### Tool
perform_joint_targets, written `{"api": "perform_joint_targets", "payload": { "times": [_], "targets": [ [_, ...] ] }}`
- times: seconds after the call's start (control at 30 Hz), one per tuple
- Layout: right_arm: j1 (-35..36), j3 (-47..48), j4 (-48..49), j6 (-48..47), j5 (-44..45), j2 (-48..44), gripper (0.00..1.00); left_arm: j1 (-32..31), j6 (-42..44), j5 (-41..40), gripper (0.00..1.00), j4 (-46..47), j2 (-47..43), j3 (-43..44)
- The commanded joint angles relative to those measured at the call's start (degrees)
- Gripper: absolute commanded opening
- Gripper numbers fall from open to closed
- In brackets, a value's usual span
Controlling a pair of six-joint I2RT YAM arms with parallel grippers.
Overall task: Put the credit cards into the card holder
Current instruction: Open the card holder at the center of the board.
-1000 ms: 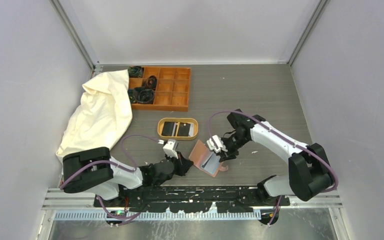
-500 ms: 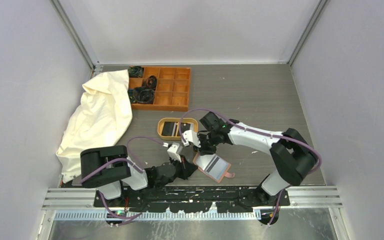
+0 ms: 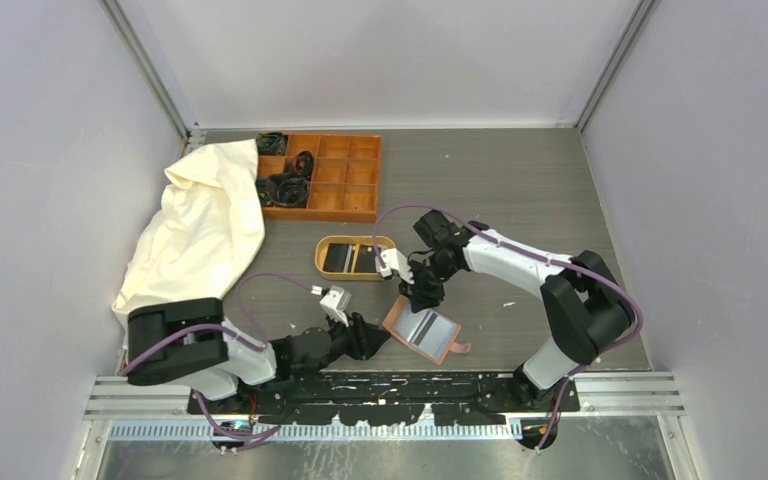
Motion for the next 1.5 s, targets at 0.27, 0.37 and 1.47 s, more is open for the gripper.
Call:
{"api": "perform_joint_targets", "payload": {
  "times": [0.27,0.37,1.47],
  "targets": [
    [-5.4,-0.9,-17.0,-27.3,-10.2,-6.1,0.40,-0.3,15.1,12.3,0.42,-24.7,-23.7,6.7],
    [-5.5,-1.8,-16.9,-29.9,-9.0,-5.8,0.42,-0.3,17.3,17.3,0.42,-24.2,-25.4,7.5],
    [-16.0,-1.2,-24.7,-37.9,-5.6,-6.1,0.56,-1.7,64.2,24.4,0.46,-12.7,8.6,18.0]
  ]
}}
